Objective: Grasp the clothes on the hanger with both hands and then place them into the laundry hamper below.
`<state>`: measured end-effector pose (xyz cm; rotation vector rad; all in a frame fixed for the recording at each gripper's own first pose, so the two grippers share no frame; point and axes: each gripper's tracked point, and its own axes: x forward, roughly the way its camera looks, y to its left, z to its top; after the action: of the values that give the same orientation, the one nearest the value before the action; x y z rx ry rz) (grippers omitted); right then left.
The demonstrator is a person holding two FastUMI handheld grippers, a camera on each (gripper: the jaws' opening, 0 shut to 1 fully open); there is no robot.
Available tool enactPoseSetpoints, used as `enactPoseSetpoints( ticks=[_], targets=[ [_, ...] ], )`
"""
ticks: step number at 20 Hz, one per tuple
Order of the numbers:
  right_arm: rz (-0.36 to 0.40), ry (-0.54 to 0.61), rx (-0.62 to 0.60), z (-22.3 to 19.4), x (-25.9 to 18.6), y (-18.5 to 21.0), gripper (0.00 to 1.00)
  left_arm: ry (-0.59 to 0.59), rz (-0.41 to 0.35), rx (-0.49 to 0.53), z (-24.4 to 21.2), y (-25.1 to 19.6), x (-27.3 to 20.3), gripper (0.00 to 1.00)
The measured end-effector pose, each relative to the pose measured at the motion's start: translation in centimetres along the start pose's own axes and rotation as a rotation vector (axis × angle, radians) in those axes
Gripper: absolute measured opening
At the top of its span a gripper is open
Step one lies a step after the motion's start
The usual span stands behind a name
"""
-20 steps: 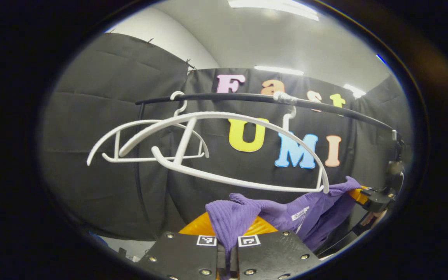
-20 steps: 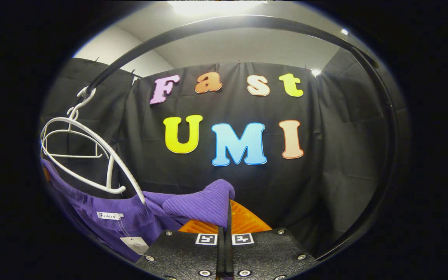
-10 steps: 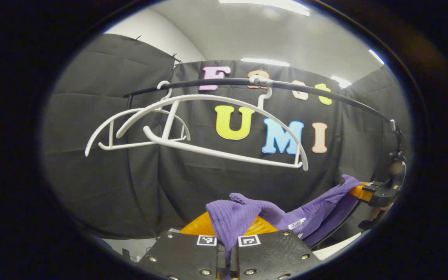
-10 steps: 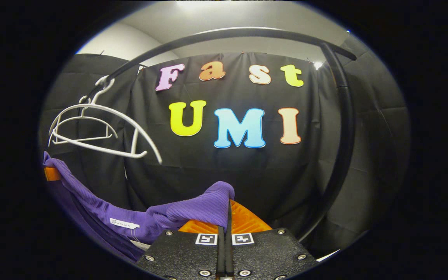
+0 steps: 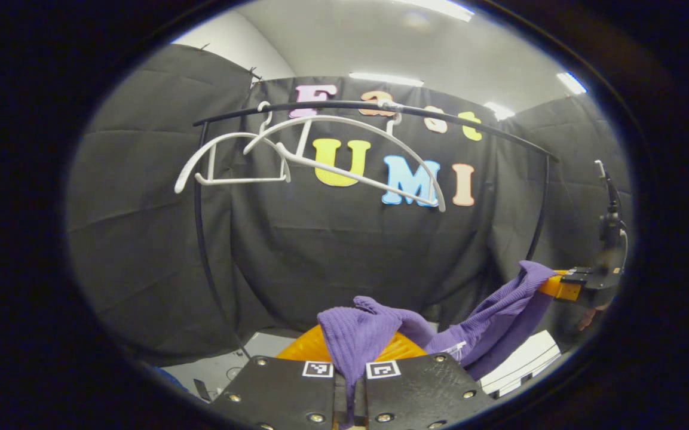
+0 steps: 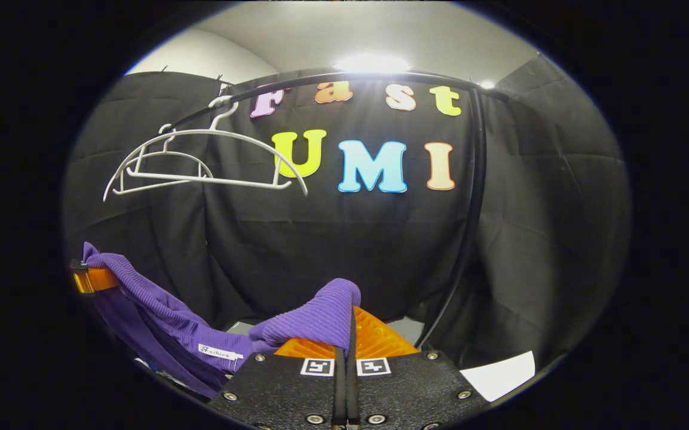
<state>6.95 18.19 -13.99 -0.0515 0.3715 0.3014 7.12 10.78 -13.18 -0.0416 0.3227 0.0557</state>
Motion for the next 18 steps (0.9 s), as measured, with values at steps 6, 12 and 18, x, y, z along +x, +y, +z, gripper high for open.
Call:
enactPoseSetpoints(
  ticks=[6, 12, 18],
  targets=[
    [0.013, 0.154, 0.077, -6.6, -2.6, 4.3, 0.0, 0.115, -0.024, 0.004, -7.4, 2.6, -2.1, 0.12],
    [0.041, 0.378, 0.124, -15.7, -2.8, 7.0, 0.0, 0.257, -0.014, 0.023, -17.5, 5.2, -2.7, 0.05],
    [0.039, 0.459, 0.108, -23.2, -1.0, 8.1, 0.0, 0.43, 0.01, -0.001, -25.8, 6.1, 0.2, 0.06]
  ],
)
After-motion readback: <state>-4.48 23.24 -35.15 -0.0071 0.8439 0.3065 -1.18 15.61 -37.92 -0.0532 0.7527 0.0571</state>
